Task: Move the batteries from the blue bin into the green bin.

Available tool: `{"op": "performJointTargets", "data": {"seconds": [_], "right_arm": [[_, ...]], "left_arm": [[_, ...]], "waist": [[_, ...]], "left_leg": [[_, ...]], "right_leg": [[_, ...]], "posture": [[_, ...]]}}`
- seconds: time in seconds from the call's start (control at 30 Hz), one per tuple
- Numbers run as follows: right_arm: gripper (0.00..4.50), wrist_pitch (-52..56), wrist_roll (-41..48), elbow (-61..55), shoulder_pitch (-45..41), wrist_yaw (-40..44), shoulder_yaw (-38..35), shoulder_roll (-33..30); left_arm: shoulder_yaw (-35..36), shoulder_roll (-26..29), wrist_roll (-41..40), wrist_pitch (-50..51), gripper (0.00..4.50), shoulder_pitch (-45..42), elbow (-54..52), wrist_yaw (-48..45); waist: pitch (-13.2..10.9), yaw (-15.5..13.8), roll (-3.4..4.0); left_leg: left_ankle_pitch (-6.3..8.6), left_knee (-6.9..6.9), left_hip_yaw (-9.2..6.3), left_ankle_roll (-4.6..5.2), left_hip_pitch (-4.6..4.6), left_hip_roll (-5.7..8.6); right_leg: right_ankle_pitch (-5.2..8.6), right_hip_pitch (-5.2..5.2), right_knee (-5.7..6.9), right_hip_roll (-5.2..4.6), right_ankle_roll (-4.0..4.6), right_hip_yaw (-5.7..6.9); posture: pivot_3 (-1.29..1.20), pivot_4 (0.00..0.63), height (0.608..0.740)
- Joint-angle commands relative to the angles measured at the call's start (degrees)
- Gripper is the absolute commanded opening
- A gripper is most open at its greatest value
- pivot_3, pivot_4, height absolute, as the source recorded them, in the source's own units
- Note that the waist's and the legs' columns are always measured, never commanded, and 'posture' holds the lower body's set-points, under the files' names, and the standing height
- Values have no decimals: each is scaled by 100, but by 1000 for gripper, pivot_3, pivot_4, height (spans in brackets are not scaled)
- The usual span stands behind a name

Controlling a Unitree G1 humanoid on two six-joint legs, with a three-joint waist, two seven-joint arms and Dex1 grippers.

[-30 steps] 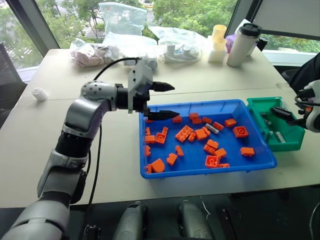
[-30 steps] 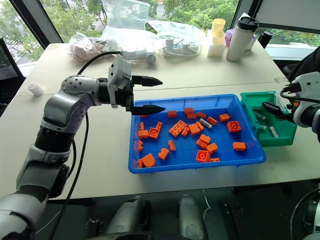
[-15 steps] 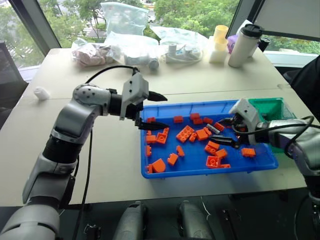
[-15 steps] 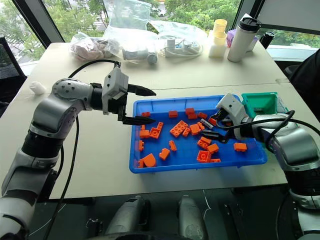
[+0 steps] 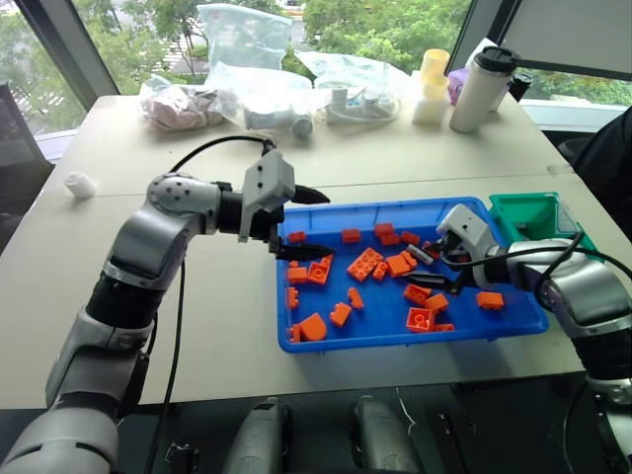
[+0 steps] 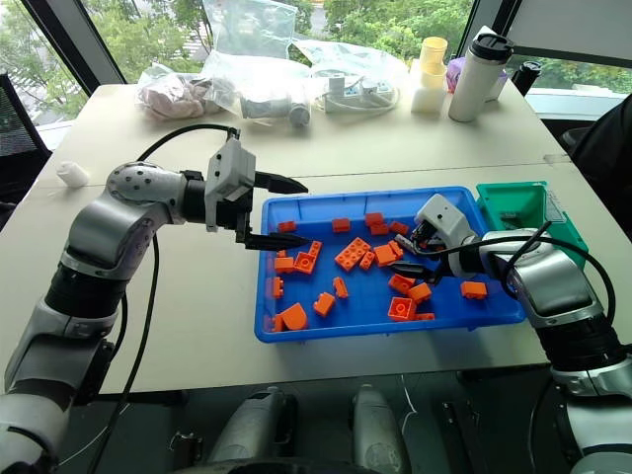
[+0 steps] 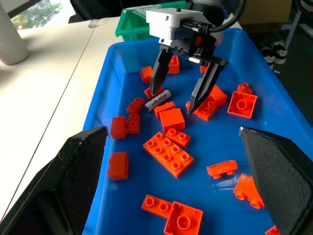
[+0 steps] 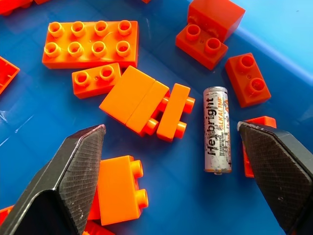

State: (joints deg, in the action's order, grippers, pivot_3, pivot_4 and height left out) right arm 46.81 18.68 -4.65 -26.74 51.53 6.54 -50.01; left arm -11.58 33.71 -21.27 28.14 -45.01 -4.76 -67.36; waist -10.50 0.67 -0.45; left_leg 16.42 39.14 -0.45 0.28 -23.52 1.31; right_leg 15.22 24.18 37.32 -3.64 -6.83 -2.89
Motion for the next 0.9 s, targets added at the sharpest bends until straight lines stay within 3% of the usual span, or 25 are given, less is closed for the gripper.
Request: {"op": "performJointTargets", "data": {"seconds": [0.03,0.3,0.4,0.63,0.67,0.9], "right_arm": [[4478,-286,-319,99,-106,81,145,-140],[4478,-591,-689,435,-268,280,465,-40],[3724,-657,-777,641,-353,283,494,55],[199,-751,-904,616,-279,323,434,45],[6,-757,-919,596,-270,322,433,44],[28,-717,-967,303,-215,265,324,-46]], "left_arm": [[80,9,-21,-44,4500,-20,-145,17],[55,-52,17,-100,4500,-65,-92,31],[-2,-49,79,-124,4500,5,-141,34],[59,-36,29,-53,4500,0,-213,64],[57,-34,31,-57,4500,3,-213,64],[57,-48,24,-61,4500,-23,-186,61]], "waist": [[0,-2,0],[0,0,0],[0,1,0],[0,-2,0],[0,-3,0],[0,-2,0]], "left_leg": [[0,0,0,0,0,0],[0,1,1,0,0,0],[0,1,1,0,0,0],[0,1,1,0,0,0],[0,1,0,0,0,0],[0,1,0,0,0,0]], "right_leg": [[0,0,0,0,0,0],[0,0,0,0,0,0],[0,0,0,0,0,0],[0,0,1,-1,0,0],[0,0,1,-1,0,0],[0,0,1,0,0,0]], "posture": [[0,150,740],[0,150,740],[0,150,740],[0,150,740],[0,150,740],[0,150,740]]}}
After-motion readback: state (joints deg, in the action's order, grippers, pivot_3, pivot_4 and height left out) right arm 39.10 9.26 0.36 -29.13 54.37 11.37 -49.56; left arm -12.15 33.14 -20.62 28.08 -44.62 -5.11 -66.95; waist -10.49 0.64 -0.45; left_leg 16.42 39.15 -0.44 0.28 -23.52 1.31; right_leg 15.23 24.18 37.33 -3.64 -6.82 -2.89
